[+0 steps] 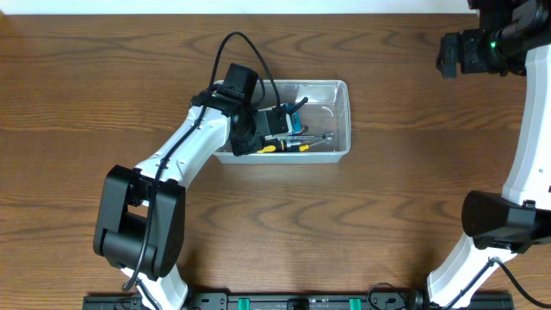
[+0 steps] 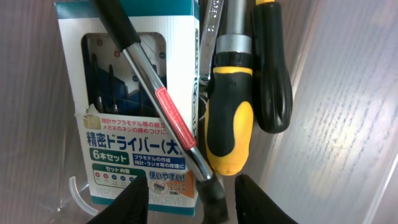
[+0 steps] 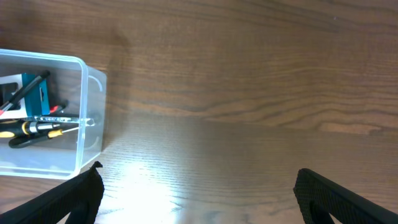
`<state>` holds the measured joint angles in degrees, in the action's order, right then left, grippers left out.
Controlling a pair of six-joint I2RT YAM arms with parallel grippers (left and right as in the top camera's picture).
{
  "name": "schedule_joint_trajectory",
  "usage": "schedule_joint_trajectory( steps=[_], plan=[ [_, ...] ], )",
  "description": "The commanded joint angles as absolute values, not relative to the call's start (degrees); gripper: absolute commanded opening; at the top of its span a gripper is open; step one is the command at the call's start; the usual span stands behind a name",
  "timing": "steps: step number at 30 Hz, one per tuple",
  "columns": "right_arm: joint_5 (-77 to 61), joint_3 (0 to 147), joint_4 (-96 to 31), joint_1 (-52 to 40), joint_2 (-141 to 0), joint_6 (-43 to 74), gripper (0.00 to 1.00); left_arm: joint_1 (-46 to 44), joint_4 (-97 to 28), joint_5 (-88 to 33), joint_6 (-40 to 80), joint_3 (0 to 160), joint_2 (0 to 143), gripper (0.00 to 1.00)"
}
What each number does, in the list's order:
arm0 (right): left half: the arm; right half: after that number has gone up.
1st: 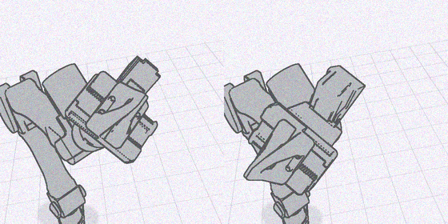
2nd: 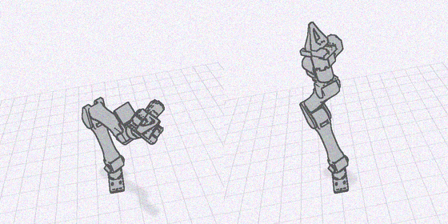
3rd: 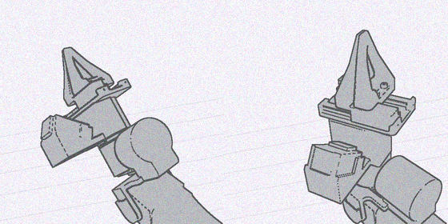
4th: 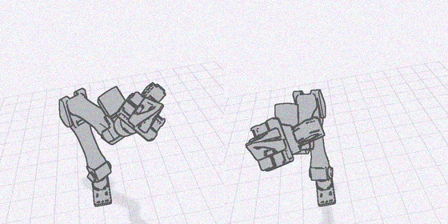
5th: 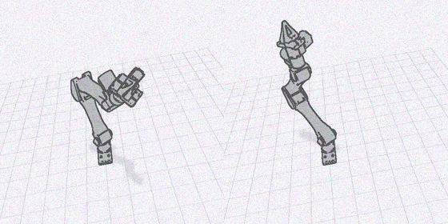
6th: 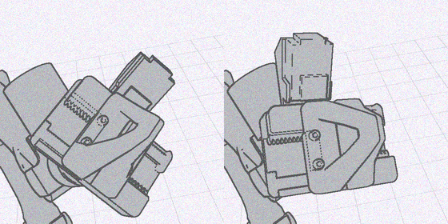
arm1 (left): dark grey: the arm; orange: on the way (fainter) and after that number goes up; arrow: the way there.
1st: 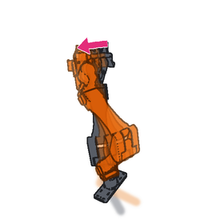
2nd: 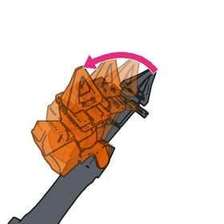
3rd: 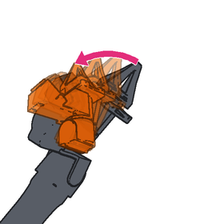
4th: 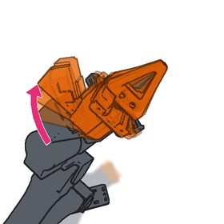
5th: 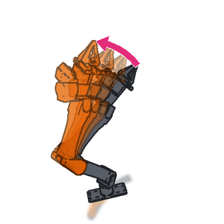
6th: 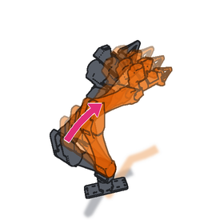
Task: Pack container
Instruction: 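Carry the hammer with the left gripper and lower it into the container, then open the left gripper and withdraw it from the container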
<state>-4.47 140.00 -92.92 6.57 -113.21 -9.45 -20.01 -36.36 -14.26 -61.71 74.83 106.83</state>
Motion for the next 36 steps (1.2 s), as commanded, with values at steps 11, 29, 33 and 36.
schedule_joint_trajectory(
  steps=[11,29,33,36],
  plan=[
    [-4.93,139.74,-92.77,6.83,-113.56,-9.72,0.99,-20.08,-39.59,-14.98,-61.67,75.20,107.24,0.37],
    [-4.93,139.74,-92.44,6.83,-113.56,-9.67,0.99,-16.86,-33.41,-7.62,-37.89,85.84,100.77,0.98],
    [-4.95,139.74,-92.36,6.72,-113.56,-9.67,0.99,-13.74,-37.17,-6.55,-26.92,90.83,97.49,0.98],
    [-4.95,139.74,-92.16,6.68,-113.56,-9.67,0.99,-10.46,-40.29,-6.57,-20.40,93.69,94.17,0.98]
  ],
)
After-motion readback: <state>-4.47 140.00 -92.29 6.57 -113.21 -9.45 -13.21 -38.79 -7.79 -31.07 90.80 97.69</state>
